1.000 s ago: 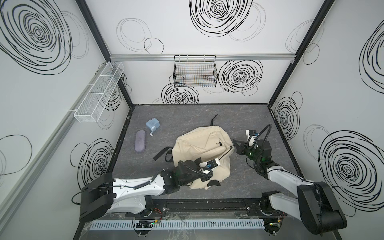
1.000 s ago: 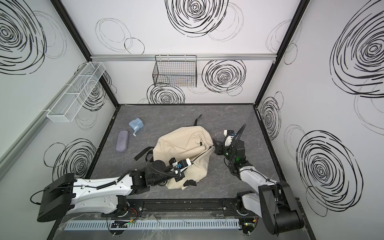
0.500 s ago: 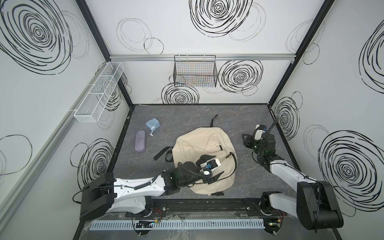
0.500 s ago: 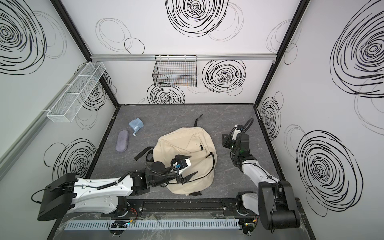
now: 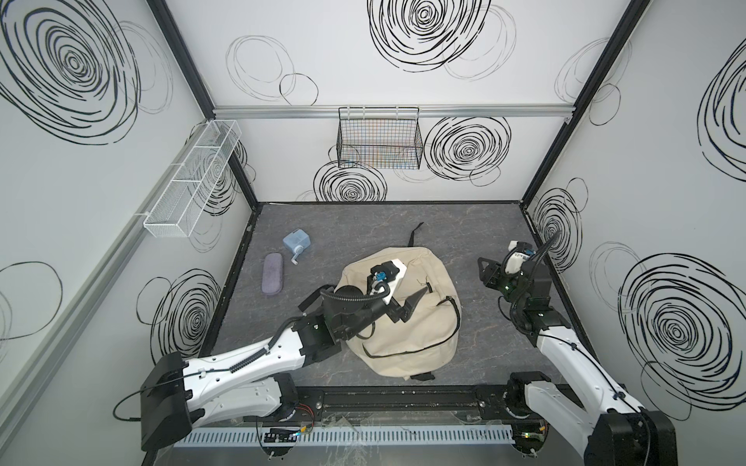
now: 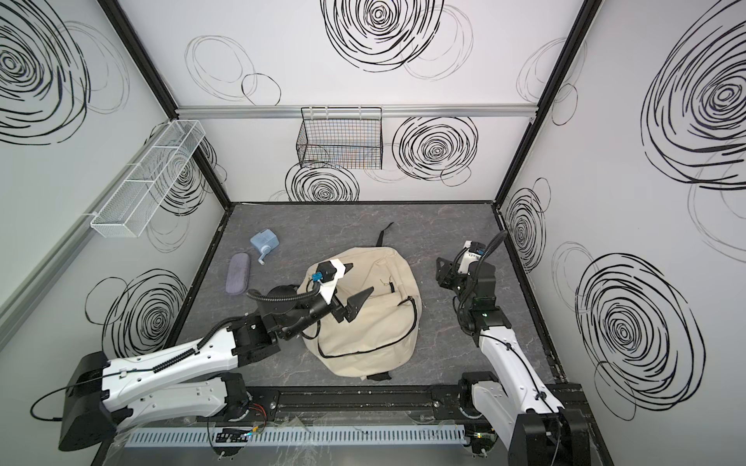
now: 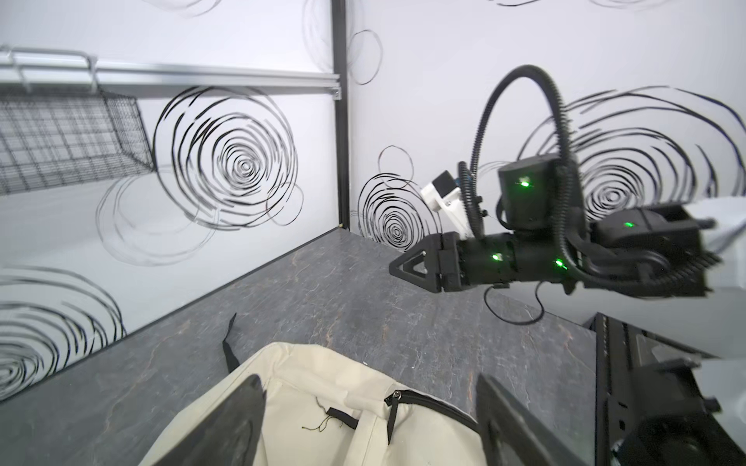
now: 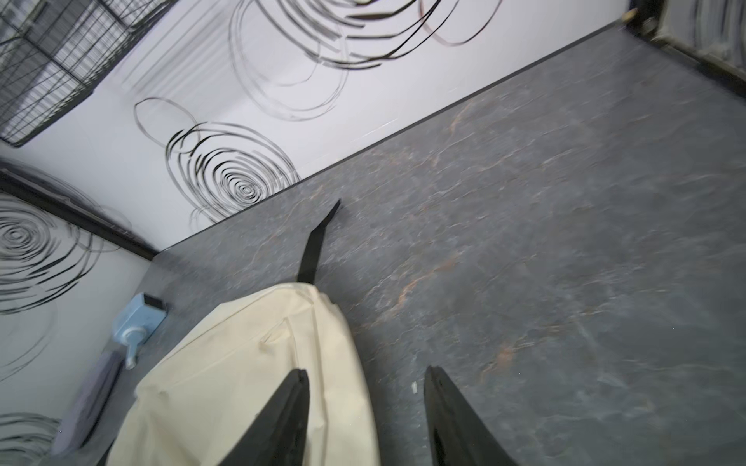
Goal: Pack books, pencil case, and school supplies into a backpack
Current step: Zip the student bag at the center of the table.
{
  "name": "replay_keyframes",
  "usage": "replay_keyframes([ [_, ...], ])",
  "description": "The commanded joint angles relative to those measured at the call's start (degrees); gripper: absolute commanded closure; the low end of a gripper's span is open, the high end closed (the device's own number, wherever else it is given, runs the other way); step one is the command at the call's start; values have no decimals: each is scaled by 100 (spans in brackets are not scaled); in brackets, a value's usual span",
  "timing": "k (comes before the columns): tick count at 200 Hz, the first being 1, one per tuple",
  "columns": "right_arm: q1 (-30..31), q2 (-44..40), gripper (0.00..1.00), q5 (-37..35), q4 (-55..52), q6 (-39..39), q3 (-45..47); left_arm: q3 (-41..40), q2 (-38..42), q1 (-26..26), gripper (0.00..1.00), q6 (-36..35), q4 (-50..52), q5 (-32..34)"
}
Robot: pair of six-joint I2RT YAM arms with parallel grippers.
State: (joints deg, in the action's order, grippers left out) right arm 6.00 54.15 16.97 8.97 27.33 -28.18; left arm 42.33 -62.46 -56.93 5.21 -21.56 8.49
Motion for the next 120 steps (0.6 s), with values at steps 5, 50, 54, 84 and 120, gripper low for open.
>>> replay_keyframes([
  [5,1015,402,51,-32,-148,-65,-272,217,-726,347,19,1080,832,-152],
  [50,1579,1415,56,352,-118,663,-494,1441,-1947,1378,29,1908,2196,-1587],
  [54,1576,1477,56,350,-239,649,-544,1606,-2075,1481,33,2019,2378,-1741],
  [84,1565,1789,57,498,-840,318,-682,2193,-2721,1664,40,2472,2843,-2206],
  [120,1685,1757,58,618,-440,299,-54,2426,-3299,1463,39,3024,2685,-2080],
])
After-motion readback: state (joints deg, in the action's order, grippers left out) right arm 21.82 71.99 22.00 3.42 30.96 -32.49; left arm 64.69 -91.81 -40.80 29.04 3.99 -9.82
